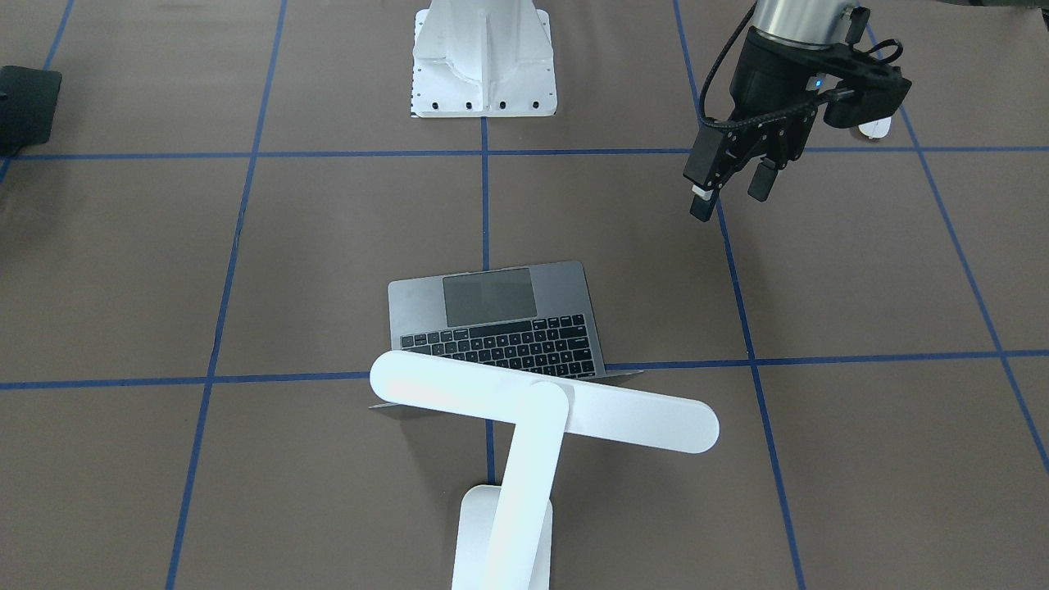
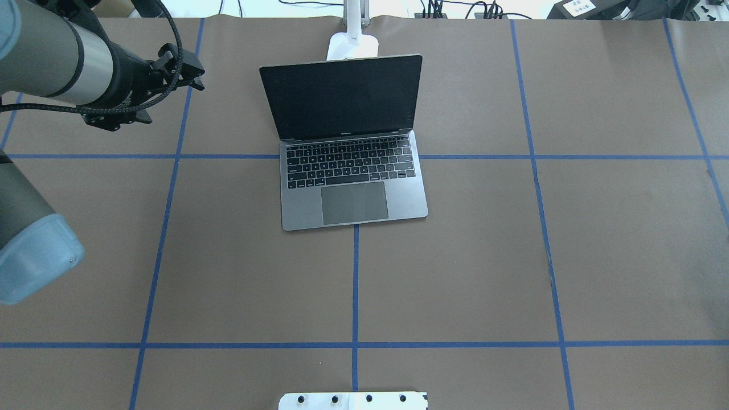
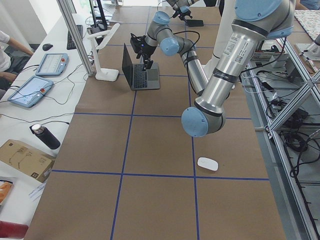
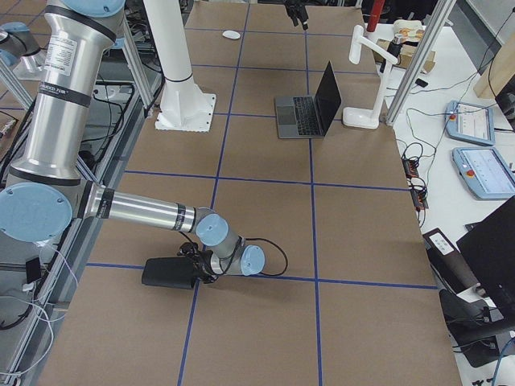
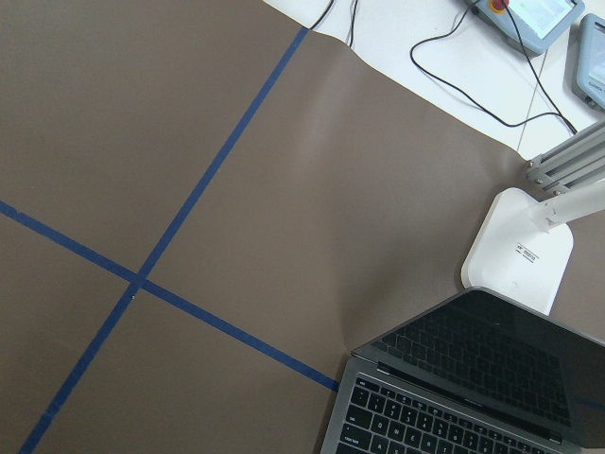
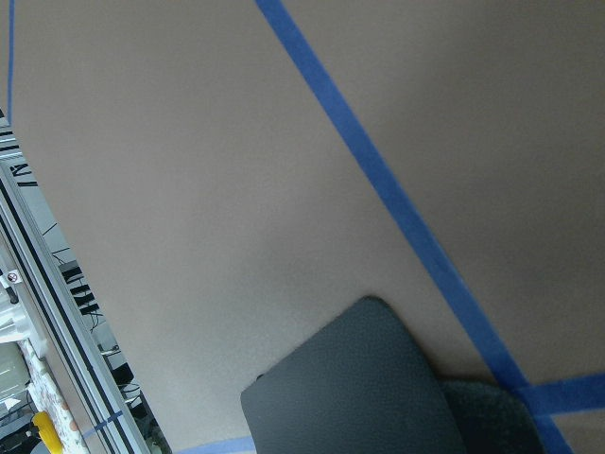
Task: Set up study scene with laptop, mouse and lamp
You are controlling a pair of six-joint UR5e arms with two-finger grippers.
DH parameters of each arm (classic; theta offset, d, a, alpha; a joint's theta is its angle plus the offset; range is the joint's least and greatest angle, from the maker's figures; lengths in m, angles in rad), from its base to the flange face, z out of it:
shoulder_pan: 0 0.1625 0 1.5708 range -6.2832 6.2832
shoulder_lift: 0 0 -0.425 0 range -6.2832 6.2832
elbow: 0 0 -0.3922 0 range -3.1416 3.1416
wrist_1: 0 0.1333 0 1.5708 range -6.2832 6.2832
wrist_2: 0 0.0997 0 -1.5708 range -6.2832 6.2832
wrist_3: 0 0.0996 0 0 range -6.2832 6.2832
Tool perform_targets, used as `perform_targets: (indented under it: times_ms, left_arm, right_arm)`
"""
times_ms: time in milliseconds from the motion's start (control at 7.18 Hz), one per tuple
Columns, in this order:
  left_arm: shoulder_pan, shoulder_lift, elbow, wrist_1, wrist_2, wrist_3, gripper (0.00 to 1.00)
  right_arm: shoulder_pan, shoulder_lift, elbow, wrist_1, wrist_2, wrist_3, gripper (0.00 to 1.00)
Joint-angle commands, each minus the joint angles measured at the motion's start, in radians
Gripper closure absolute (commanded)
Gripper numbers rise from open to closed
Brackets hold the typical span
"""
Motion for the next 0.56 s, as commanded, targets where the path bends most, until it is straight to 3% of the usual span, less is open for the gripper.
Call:
perform_targets:
  times_ms: [0,418]
  left_arm:
    - [0.001,0.000,-0.001,0.001,0.000,0.000,0.00]
    - [0.004,0.000,-0.001,0.001,0.001,-0.002,0.00]
  right_arm:
    - [0.001,0.016,0.024,-0.001,-0.023,0.000,0.02]
    - [0.003,0.002,0.015,0.002,-0.046,-0.008,0.02]
